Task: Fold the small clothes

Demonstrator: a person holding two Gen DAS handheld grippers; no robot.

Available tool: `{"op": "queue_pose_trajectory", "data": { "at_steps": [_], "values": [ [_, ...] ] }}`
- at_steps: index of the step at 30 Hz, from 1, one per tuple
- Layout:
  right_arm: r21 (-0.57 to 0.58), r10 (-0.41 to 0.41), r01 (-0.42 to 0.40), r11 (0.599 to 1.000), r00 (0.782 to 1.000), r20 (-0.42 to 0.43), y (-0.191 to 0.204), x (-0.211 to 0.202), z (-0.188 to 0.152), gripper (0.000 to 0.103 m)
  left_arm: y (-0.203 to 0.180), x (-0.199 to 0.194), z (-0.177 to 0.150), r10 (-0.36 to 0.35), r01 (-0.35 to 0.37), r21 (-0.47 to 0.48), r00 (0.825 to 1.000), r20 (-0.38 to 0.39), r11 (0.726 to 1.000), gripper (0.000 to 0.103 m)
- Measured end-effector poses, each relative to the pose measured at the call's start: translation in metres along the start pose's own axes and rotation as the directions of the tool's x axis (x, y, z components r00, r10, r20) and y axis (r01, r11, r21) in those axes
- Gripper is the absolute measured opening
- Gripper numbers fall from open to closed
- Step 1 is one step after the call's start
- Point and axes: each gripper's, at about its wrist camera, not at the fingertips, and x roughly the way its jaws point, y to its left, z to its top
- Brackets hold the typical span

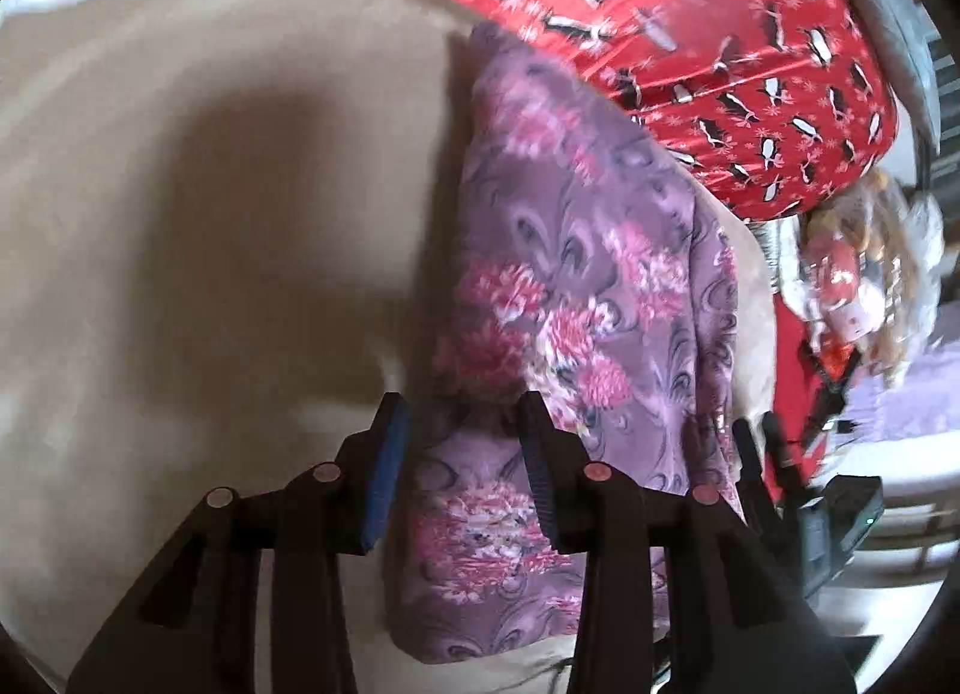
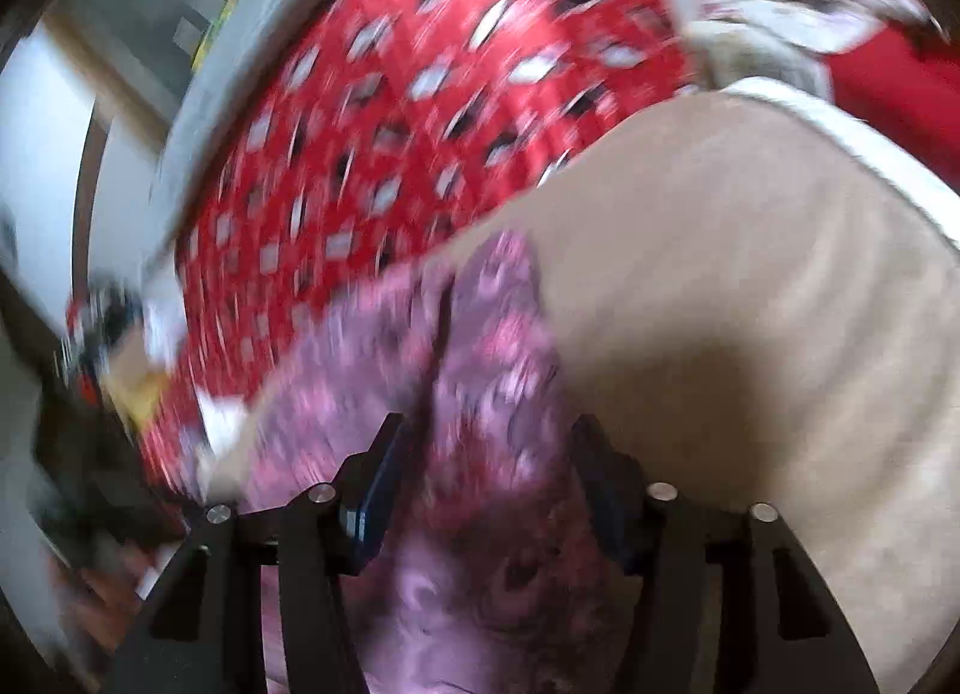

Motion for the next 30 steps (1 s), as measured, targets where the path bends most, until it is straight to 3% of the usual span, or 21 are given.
{"op": "queue_pose_trajectory", "data": {
  "at_steps": [2, 4, 7, 8, 9, 10, 12, 15, 18, 19, 20, 21, 22, 23, 26, 27, 28, 30],
  "values": [
    [-0.005, 0.059, -0.060, 0.998, 0.998, -0.019, 0.010, 0.002, 0.008, 0.060, 0.004, 0.005, -0.003, -0.034, 0.034, -0.015, 0.999, 0.002, 0.999, 0.043],
    [-0.058, 0.080, -0.088, 0.994, 0.990, -0.120, 0.026, 0.021, 0.010, 0.069, 0.004, 0.007, -0.004, -0.039, 0.039, -0.011, 0.999, 0.006, 0.999, 0.047],
    [-0.152, 0.005, -0.042, 0.988, 0.971, -0.240, 0.050, 0.057, -0.004, 0.067, 0.004, 0.005, -0.007, -0.046, 0.046, -0.004, 0.999, 0.010, 0.999, 0.048],
    [-0.173, 0.004, -0.052, 0.983, 0.963, -0.268, 0.057, 0.066, -0.009, 0.062, 0.003, 0.004, -0.007, -0.044, 0.044, -0.006, 0.999, 0.010, 0.999, 0.048],
    [-0.207, -0.003, -0.054, 0.977, 0.963, -0.268, 0.064, 0.069, -0.012, 0.035, 0.002, 0.001, -0.008, -0.042, 0.042, -0.006, 0.999, 0.013, 0.999, 0.048],
    [-0.264, -0.028, -0.042, 0.963, 0.966, -0.257, 0.073, 0.069, -0.015, 0.018, 0.000, -0.004, -0.008, -0.036, 0.036, 0.002, 0.999, 0.026, 0.999, 0.048],
    [-0.408, -0.070, -0.022, 0.913, 0.976, -0.208, 0.093, 0.061, -0.016, 0.013, -0.009, -0.012, -0.009, -0.023, 0.021, 0.032, 0.998, 0.066, 0.999, 0.048],
    [-0.429, -0.019, -0.030, 0.903, 0.994, -0.110, 0.094, 0.030, -0.001, 0.012, -0.020, -0.018, -0.012, 0.034, -0.046, 0.098, 0.992, 0.122, 0.994, 0.052],
    [-0.335, -0.056, 0.024, 0.942, 0.995, -0.086, 0.062, 0.025, 0.009, 0.012, -0.028, 0.002, -0.016, 0.068, -0.080, 0.133, 0.994, 0.091, 0.988, 0.058],
    [-0.309, -0.080, 0.045, 0.950, 0.991, -0.103, 0.051, 0.030, 0.008, 0.012, -0.026, 0.007, -0.018, 0.071, -0.080, 0.135, 0.995, 0.073, 0.988, 0.058],
    [-0.258, -0.120, 0.070, 0.964, 0.975, -0.185, 0.029, 0.044, 0.003, 0.013, -0.027, 0.012, -0.020, 0.079, -0.087, 0.139, 0.995, 0.062, 0.987, 0.058],
    [-0.227, -0.121, 0.070, 0.971, 0.968, -0.218, 0.020, 0.049, 0.000, 0.017, -0.028, 0.013, -0.020, 0.085, -0.094, 0.146, 0.994, 0.065, 0.985, 0.058],
    [-0.185, -0.094, 0.055, 0.981, 0.973, -0.209, 0.012, 0.045, 0.001, 0.027, -0.028, 0.010, -0.019, 0.081, -0.091, 0.150, 0.994, 0.071, 0.985, 0.058],
    [-0.148, -0.074, 0.044, 0.988, 0.976, -0.206, 0.008, 0.041, 0.005, 0.029, -0.028, 0.006, -0.016, 0.072, -0.083, 0.151, 0.995, 0.074, 0.985, 0.058],
    [-0.114, -0.051, 0.037, 0.993, 0.991, -0.124, 0.009, 0.024, 0.029, 0.033, -0.028, -0.008, -0.002, 0.067, -0.081, 0.129, 0.992, 0.110, 0.988, 0.058],
    [-0.103, -0.041, 0.029, 0.994, 0.993, -0.110, 0.011, 0.025, 0.038, 0.041, -0.030, -0.010, 0.003, 0.067, -0.082, 0.124, 0.991, 0.115, 0.989, 0.058],
    [-0.095, -0.037, 0.026, 0.995, 0.993, -0.112, 0.013, 0.029, 0.042, 0.049, -0.034, -0.010, 0.011, 0.070, -0.083, 0.110, 0.991, 0.118, 0.990, 0.058],
    [-0.096, -0.045, 0.030, 0.995, 0.987, -0.153, 0.020, 0.049, 0.053, 0.054, -0.044, -0.007, 0.024, 0.069, -0.081, 0.101, 0.991, 0.119, 0.992, 0.058]
  ]
}}
